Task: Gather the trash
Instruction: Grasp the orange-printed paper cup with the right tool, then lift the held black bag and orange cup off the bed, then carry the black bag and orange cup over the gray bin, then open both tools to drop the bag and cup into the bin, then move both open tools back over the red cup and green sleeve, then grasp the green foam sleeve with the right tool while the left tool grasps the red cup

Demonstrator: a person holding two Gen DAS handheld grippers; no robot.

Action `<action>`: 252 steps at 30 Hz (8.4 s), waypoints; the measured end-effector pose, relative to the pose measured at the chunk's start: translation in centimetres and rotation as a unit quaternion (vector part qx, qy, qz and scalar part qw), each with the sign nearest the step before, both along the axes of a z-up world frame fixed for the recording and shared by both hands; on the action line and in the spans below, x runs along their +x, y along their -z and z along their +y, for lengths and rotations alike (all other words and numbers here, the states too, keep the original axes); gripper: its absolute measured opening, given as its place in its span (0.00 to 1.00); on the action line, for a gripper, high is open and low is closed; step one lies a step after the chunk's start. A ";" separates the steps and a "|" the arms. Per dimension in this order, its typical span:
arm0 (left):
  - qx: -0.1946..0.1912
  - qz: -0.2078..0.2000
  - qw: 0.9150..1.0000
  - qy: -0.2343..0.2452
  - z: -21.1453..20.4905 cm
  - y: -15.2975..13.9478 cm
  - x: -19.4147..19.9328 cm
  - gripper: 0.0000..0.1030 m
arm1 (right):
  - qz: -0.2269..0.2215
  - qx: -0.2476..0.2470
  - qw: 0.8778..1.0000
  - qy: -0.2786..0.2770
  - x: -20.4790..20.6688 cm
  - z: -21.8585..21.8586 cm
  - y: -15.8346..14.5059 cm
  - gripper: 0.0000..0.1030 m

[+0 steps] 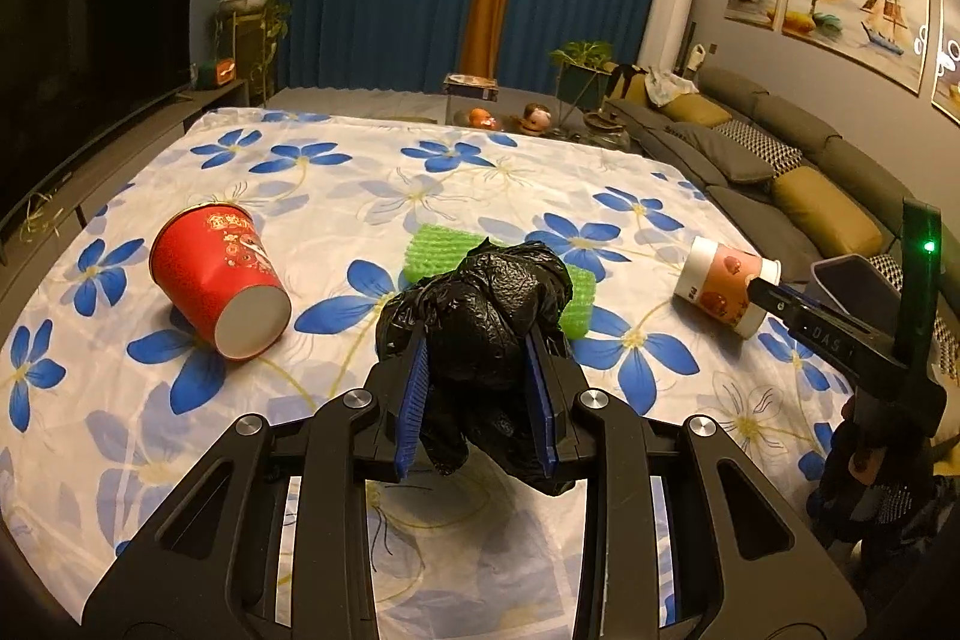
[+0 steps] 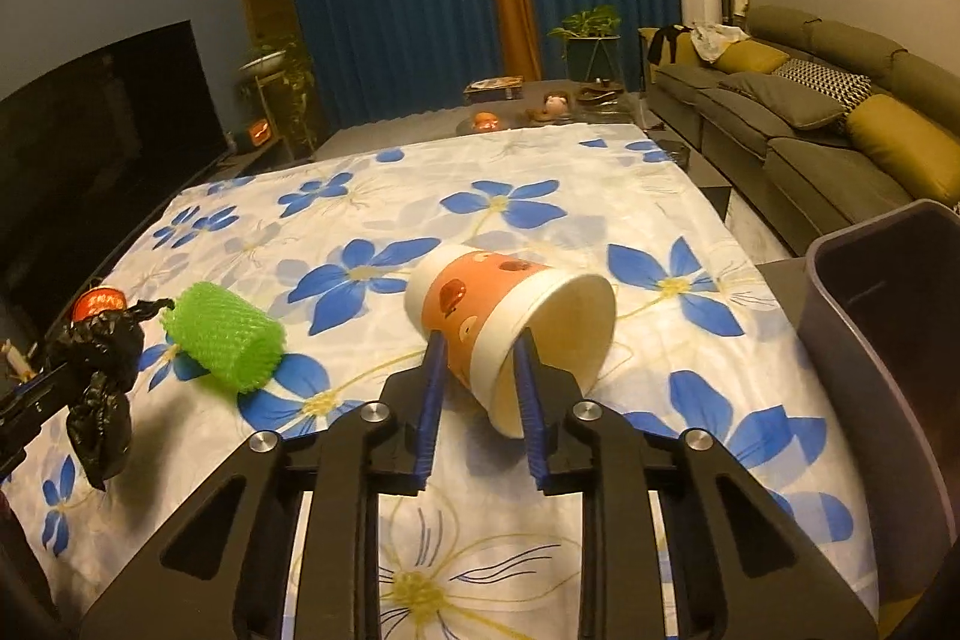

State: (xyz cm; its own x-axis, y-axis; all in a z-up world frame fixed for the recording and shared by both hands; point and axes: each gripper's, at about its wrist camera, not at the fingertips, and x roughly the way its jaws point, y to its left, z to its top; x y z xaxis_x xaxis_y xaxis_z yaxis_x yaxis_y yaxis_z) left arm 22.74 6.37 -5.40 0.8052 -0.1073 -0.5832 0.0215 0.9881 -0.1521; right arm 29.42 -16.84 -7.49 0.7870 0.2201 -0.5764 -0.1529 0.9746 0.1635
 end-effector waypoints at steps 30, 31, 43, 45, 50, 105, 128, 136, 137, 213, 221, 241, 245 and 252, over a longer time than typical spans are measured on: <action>0.016 -0.025 1.000 0.000 -1.1 -0.6 -1.4 0.28 | -0.049 -0.029 0.998 0.005 -8.3 1.8 -3.0 0.04; 0.016 -0.026 1.000 0.003 -1.2 -0.7 -1.7 0.28 | -0.052 -0.030 0.998 0.005 -8.8 1.8 -3.2 0.04; 0.021 -0.048 0.998 0.022 -3.2 -2.2 -5.5 0.28 | -0.091 -0.024 0.996 0.005 -13.7 1.0 -5.6 0.04; 0.021 -0.052 0.998 0.025 -3.6 -2.6 -6.1 0.28 | -0.096 -0.022 0.995 0.007 -14.2 0.8 -5.9 0.04; 0.024 -0.065 0.997 0.036 -4.8 -3.6 -7.2 0.28 | -0.110 -0.017 0.994 0.009 -15.5 0.0 -6.6 0.04; 0.025 -0.081 0.959 0.271 -36.0 -4.6 0.7 0.29 | -0.136 -0.010 0.971 0.197 -15.2 -21.3 -8.0 0.04; 0.021 -0.045 0.958 0.283 -35.5 -1.6 2.4 0.77 | -0.113 -0.014 0.971 0.211 -13.4 -21.7 -7.8 0.04; 0.016 -0.070 0.972 0.224 -29.8 -2.7 1.6 0.88 | -0.096 -0.009 0.972 0.215 -11.7 -21.9 -7.2 0.13; 0.017 -0.073 0.974 0.215 -29.0 -3.0 1.3 0.88 | -0.094 -0.010 0.972 0.216 -11.7 -21.8 -7.2 0.22; 0.040 -0.034 0.977 -0.207 11.9 0.5 -0.4 0.92 | 0.096 -0.019 0.994 -0.044 6.4 16.6 2.6 0.67; 0.028 -0.027 0.979 -0.199 11.9 0.8 -0.2 0.92 | 0.106 0.005 0.992 -0.074 6.3 16.7 2.9 0.34; 0.021 0.032 0.980 -0.196 9.8 2.2 5.4 0.91 | 0.004 0.072 0.996 -0.048 0.3 11.1 -1.5 0.11; 0.013 0.041 0.978 -0.203 10.3 2.5 5.9 0.89 | 0.002 0.084 0.995 -0.046 0.2 10.6 -1.7 0.11; 0.000 0.075 0.978 -0.193 10.7 3.5 6.7 0.67 | 0.000 0.083 0.995 -0.047 0.1 10.7 -1.8 0.11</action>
State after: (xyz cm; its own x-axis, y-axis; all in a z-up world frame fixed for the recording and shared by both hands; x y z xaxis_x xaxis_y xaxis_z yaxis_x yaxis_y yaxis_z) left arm 29.46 17.06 -8.93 0.6912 0.1871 -0.6980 -0.3754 0.9183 -0.1255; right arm 29.47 -6.12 -5.72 0.7588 0.3853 -0.5252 -0.2429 0.9155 0.3207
